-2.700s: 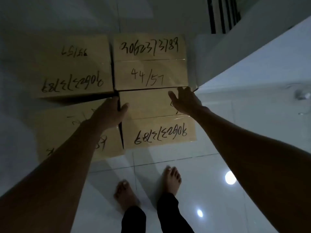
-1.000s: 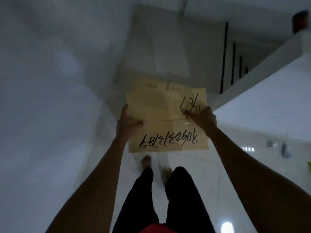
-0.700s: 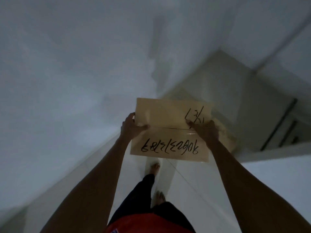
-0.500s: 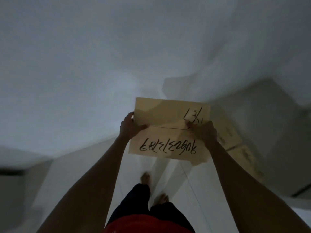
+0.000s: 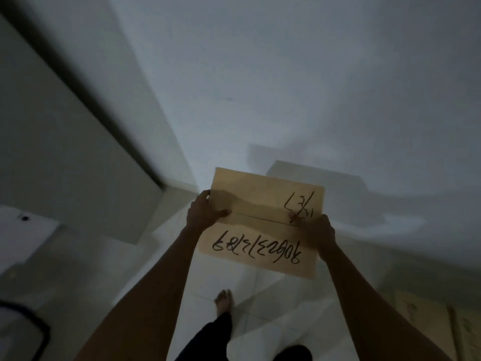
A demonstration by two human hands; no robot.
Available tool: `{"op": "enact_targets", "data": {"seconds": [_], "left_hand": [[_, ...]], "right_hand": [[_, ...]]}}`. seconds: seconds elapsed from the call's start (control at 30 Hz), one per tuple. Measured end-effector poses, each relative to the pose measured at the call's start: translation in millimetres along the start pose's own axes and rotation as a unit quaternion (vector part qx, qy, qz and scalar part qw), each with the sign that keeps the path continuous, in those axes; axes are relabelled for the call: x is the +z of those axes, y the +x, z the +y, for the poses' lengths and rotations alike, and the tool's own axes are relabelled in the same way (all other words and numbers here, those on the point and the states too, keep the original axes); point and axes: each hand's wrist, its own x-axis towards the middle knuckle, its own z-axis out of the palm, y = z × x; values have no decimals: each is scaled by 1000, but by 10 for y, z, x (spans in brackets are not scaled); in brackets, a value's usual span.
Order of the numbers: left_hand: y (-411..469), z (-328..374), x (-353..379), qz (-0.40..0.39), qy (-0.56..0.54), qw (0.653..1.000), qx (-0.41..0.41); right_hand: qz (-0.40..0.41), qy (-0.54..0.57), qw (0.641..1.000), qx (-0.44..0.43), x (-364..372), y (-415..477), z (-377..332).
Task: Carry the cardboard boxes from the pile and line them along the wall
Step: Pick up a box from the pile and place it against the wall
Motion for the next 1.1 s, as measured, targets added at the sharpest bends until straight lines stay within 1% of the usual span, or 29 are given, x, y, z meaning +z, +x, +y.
{"op": "enact_targets", "data": {"seconds": [0.13, 0.23, 0.37, 0.5, 0.63, 0.73, 0.9, 1.0, 1.1], "left_hand": [[462, -510, -723, 24, -9, 999, -40], [806, -807, -1086, 33, -2, 998, -55], [1277, -1190, -1370, 51, -6, 995, -80], [1930, -1675, -1489, 62, -3, 994, -91], [2749, -2403, -1438, 64, -6, 993, -101], [3384, -3094, -1303, 44, -5, 993, -106], [4382, -4257, -993, 29, 31, 990, -133], [4874, -4801, -747, 7, 56, 992, -113], [5255, -5206, -468, 0, 61, 991, -115]], "right_hand": [[-49, -12, 999, -9, 899, 78, -512], [-77, -5, 997, -20, 1488, 295, -675], [-100, -12, 995, -16, 2167, 427, -1007], [-111, -37, 993, -11, 2909, 719, -1262], [-98, -43, 994, 5, 3863, 1285, -1207], [-89, -50, 995, 12, 4662, 1755, -1050], [-88, -55, 994, 17, 5924, 2523, -691], [-83, -56, 995, 28, 6478, 2898, -399], [-71, -63, 995, 24, 6863, 3253, -160]]}}
